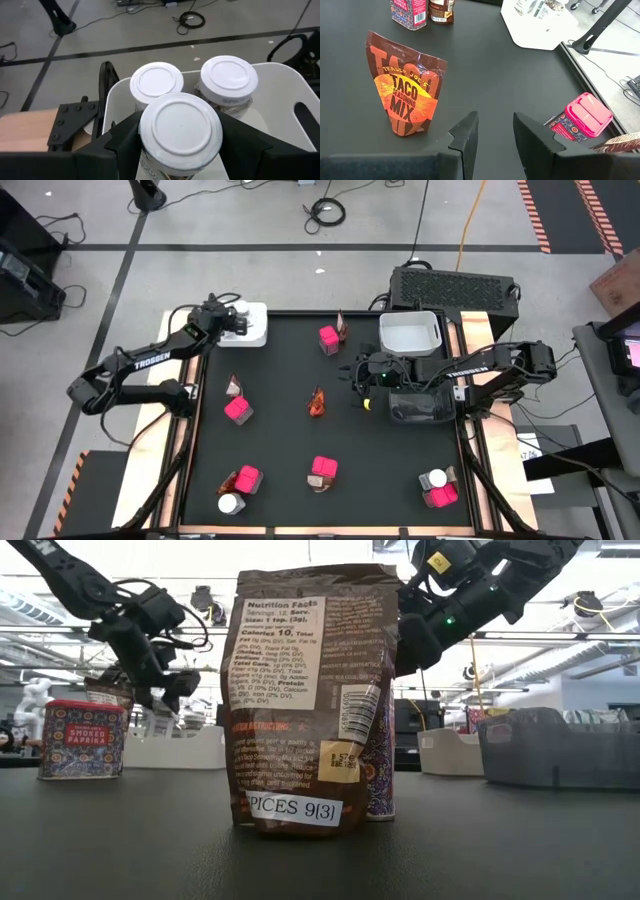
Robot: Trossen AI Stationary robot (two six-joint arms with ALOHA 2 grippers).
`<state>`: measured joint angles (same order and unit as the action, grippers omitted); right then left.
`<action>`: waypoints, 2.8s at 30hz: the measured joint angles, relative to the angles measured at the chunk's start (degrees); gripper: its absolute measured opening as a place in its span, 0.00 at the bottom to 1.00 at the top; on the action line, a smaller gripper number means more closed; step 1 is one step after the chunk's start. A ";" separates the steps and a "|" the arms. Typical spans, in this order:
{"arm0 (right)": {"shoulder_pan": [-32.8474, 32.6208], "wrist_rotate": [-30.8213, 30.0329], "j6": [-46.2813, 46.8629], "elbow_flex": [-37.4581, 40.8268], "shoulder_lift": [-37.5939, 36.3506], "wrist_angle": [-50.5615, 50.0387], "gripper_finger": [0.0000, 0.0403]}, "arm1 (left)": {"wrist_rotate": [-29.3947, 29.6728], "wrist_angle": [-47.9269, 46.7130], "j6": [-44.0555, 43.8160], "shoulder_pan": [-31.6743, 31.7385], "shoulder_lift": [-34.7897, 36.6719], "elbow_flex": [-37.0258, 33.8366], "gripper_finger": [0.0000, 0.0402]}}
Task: Sort spices by type
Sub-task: Put the white seasoning bottle into the left white bin
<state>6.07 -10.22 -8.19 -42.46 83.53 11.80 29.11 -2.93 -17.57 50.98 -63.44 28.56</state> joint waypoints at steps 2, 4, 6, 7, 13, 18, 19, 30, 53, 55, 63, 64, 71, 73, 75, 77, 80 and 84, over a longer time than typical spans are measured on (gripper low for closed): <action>0.00 0.00 0.00 0.00 0.00 -0.04 0.30 | 0.91 1.33 -0.04 0.00 -1.30 0.00 0.55; 0.00 0.00 0.01 0.00 0.00 -0.20 0.30 | 1.46 1.61 -0.06 0.00 -2.31 0.00 0.55; -0.04 0.00 0.02 0.00 0.00 -0.73 0.30 | 1.59 1.57 -0.01 0.00 -3.12 0.00 0.55; -0.04 0.00 0.02 0.00 0.00 -1.05 0.30 | 1.61 1.61 0.10 0.00 -3.41 0.00 0.55; -0.04 0.00 0.02 0.00 0.00 -1.45 0.30 | 1.83 1.50 0.01 0.00 -4.08 0.00 0.55; -0.04 0.00 0.02 0.00 0.00 -1.45 0.30 | 1.83 1.06 0.52 0.01 -4.08 0.00 0.61; -0.04 0.00 0.02 0.00 0.02 -1.45 0.30 | 1.83 1.12 0.78 0.02 -4.08 0.00 0.63; -0.04 0.00 0.04 0.00 0.00 -1.41 0.30 | 0.27 0.26 5.53 -0.07 -2.32 2.29 0.78; -0.06 0.02 0.54 0.00 0.02 1.34 0.30 | -18.60 -3.94 6.49 -3.44 1.29 5.09 0.45; -0.04 0.01 1.13 0.00 0.02 1.32 0.30 | -18.54 -5.67 6.44 -2.55 0.88 5.09 0.33; -0.07 0.02 1.56 0.00 0.02 1.69 0.30 | -17.65 -5.70 5.92 -1.55 -4.24 5.09 0.03; -0.11 0.02 1.57 0.00 0.02 1.74 0.30 | -17.01 -5.74 5.90 -1.55 -4.90 5.09 0.03; -0.15 0.02 1.55 0.00 0.02 1.69 0.30 | -15.43 -7.10 5.91 -1.55 -7.39 5.09 0.01; -0.15 0.02 1.55 0.00 0.02 1.69 0.30 | -15.16 -7.09 5.93 -1.55 -7.41 5.09 0.01; -0.15 0.01 1.55 0.00 0.02 1.69 0.30 | -14.27 -7.33 5.93 -1.55 -7.42 5.09 0.01; -0.15 0.02 1.55 0.00 0.02 1.69 0.30 | -12.27 -8.49 6.05 -1.55 -7.43 5.09 0.01; -0.15 0.01 1.55 0.00 0.02 1.67 0.30 | -8.66 -10.88 6.18 -1.55 -7.43 5.07 0.01; -0.15 0.02 1.55 0.00 0.02 1.67 0.30 | -6.63 -11.21 6.30 -1.55 -7.43 5.07 0.00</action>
<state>5.91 -10.20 -6.63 -42.46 83.55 13.47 22.48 -14.14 -11.27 49.43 -70.87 33.63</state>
